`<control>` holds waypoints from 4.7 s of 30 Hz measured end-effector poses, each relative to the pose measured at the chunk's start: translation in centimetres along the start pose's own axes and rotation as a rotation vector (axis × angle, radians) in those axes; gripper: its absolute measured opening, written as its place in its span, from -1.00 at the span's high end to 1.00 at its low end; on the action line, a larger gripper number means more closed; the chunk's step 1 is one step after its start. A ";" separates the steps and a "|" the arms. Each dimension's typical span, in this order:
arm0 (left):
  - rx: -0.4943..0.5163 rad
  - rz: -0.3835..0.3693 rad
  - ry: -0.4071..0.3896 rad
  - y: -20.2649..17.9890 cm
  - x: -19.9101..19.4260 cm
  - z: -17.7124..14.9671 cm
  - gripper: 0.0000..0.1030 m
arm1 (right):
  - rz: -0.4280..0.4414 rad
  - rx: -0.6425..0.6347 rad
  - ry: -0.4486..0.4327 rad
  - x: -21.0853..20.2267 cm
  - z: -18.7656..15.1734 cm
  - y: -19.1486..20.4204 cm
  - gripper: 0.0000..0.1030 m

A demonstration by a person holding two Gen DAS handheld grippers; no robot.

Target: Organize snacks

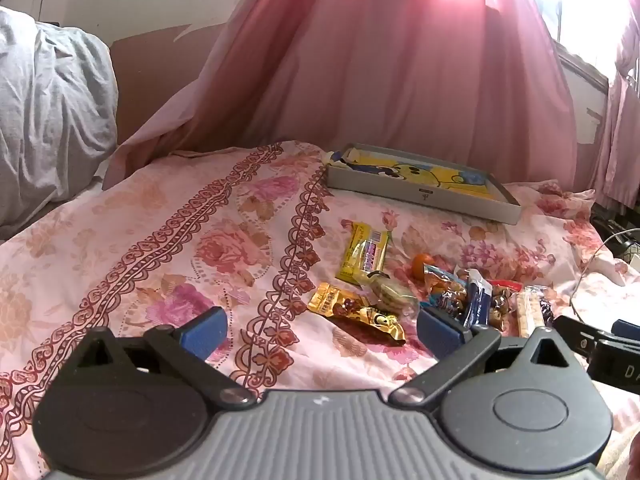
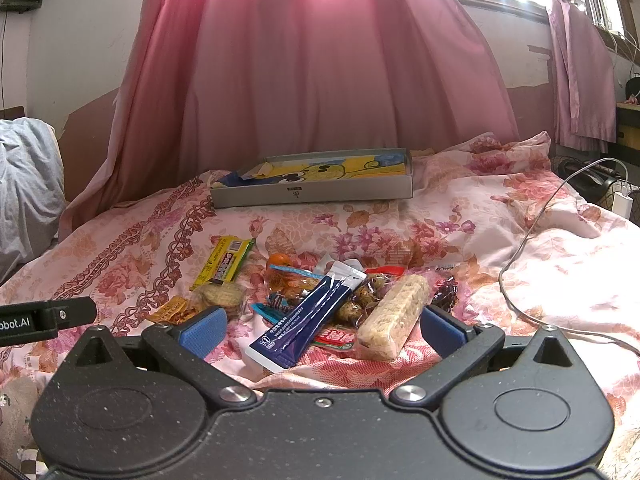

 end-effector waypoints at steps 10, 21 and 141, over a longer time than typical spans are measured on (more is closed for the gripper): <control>-0.004 0.001 0.000 0.1 0.0 0.1 -0.99 | 0.000 0.000 0.000 -0.1 0.0 0.0 -0.99; 0.005 0.008 0.015 0.3 0.2 -0.1 -0.99 | 0.001 0.000 0.000 0.0 0.0 0.0 -0.99; 0.098 -0.207 0.307 -6.8 14.2 0.6 -0.10 | -0.046 -0.169 0.264 13.8 -3.4 2.3 0.53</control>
Point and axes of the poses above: each gripper's, at about its wrist camera, not at the fingertips, and x roughly the way its jaws point, y to its left, z to its top, the point moved 10 cm from there along x, roughly the way its jaws point, and after that the axes turned 15 degrees about x, right-handed, at the moved point
